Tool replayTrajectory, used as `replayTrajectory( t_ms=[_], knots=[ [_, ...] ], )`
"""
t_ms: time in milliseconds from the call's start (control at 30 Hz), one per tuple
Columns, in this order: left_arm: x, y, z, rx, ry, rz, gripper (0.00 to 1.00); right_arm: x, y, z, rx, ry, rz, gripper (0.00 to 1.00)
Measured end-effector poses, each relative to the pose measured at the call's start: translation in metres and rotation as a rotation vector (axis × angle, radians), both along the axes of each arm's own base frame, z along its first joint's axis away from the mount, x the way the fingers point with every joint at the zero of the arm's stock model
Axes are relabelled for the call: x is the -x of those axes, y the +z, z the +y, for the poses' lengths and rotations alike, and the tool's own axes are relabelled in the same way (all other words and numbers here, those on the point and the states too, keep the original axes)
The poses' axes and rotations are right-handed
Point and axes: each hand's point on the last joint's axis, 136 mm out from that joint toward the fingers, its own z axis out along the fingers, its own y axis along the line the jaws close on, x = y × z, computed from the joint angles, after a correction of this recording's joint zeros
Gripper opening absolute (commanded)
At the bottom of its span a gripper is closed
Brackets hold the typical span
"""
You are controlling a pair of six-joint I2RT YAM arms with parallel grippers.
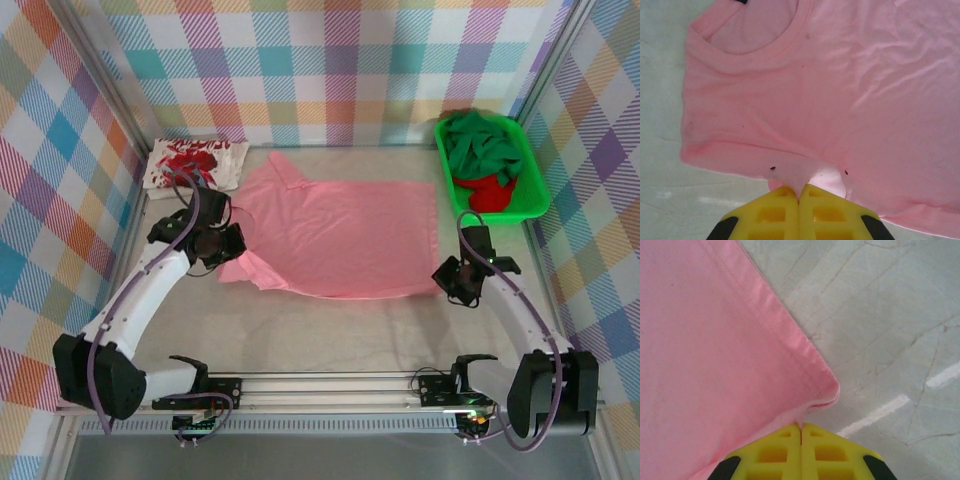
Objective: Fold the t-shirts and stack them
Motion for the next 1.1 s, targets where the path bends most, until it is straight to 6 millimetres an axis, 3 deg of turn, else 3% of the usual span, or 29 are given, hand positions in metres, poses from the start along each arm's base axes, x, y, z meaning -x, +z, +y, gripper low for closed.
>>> replayTrajectory(
  t_ms=[533, 867, 1100],
  knots=[
    [-0.062, 0.005, -0.001, -0.070, -0.098, -0.004, 0.00, -0.038, 0.004, -0.007, 0.028, 0.000, -0.029, 0.00],
    [-0.083, -0.008, -0.003, -0.110, -0.142, 0.026, 0.00, -0.054, -0.001, -0.011, 0.039, -0.005, -0.035, 0.00],
    [-0.098, 0.012, -0.003, -0.137, -0.163, -0.020, 0.00, -0.060, 0.004, -0.012, 0.038, -0.008, -0.053, 0.00]
  ],
)
